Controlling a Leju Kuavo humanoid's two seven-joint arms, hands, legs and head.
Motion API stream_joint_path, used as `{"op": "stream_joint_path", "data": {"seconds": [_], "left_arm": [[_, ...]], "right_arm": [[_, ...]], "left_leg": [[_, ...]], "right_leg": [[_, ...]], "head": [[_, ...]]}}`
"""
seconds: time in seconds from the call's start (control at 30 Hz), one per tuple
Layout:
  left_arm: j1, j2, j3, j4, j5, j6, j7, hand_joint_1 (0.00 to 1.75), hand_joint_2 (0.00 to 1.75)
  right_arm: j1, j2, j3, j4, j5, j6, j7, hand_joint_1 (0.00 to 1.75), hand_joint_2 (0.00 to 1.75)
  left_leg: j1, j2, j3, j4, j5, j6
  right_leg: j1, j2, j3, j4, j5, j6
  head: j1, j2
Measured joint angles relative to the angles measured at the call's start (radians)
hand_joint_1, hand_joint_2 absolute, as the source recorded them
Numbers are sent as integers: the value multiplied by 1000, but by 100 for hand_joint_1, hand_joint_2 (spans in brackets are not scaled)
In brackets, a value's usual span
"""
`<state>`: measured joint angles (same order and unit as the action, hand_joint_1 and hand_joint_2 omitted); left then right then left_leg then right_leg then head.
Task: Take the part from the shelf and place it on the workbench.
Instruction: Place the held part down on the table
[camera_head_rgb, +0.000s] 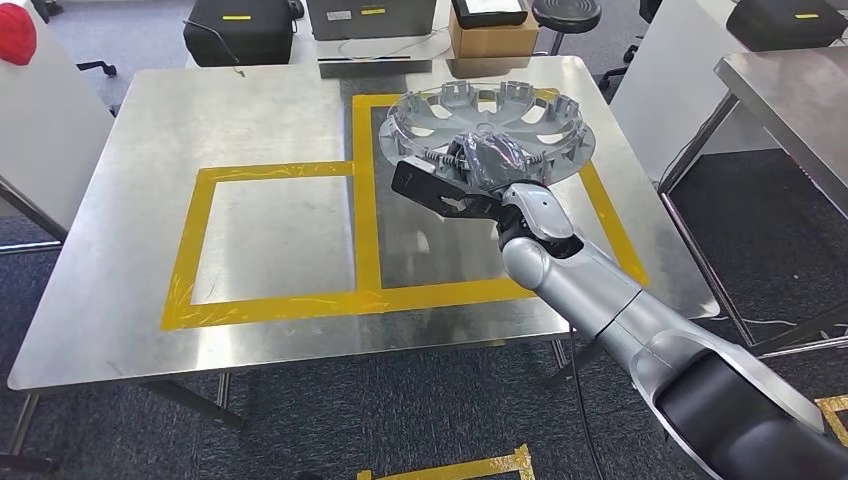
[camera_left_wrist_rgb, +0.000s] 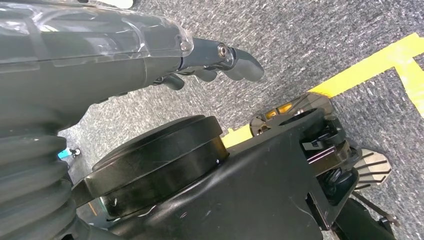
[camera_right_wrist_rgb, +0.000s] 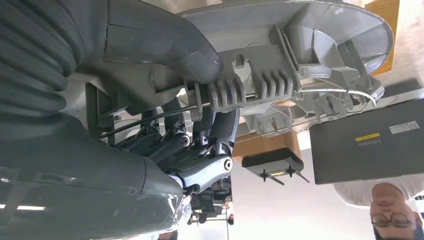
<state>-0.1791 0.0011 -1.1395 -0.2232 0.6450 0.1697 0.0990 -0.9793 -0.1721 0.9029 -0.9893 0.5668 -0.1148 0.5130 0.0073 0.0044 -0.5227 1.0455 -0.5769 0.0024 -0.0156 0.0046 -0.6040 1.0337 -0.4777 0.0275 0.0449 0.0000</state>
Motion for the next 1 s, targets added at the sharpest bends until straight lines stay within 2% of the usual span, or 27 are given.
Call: {"op": "stream_joint_path", "data": {"seconds": [0.13,0.27,0.4,1.0], "left_arm": [[0,0,0,0,-2,0,-1,0,175],[0,0,0,0,-8,0,-3,0,175],[0,0,-1,0,-22,7,-10,0,0],[0,0,-1,0,-17,6,-6,0,0]], "right_arm": [[2,3,0,0,-1,2,-4,175,175],[2,6,0,0,-1,2,-8,0,0],[2,6,0,0,-2,3,-11,0,0],[-2,6,-1,0,-3,0,-17,0,0]], "left_leg": [[0,1,0,0,0,0],[0,1,1,0,0,0],[0,1,1,0,0,0],[0,-2,2,0,0,0]], "right_leg": [[0,0,0,0,0,0],[0,0,0,0,0,0],[0,0,0,0,0,0],[0,1,0,0,1,0]], "head": [[0,0],[0,0],[0,0],[-1,0]]}}
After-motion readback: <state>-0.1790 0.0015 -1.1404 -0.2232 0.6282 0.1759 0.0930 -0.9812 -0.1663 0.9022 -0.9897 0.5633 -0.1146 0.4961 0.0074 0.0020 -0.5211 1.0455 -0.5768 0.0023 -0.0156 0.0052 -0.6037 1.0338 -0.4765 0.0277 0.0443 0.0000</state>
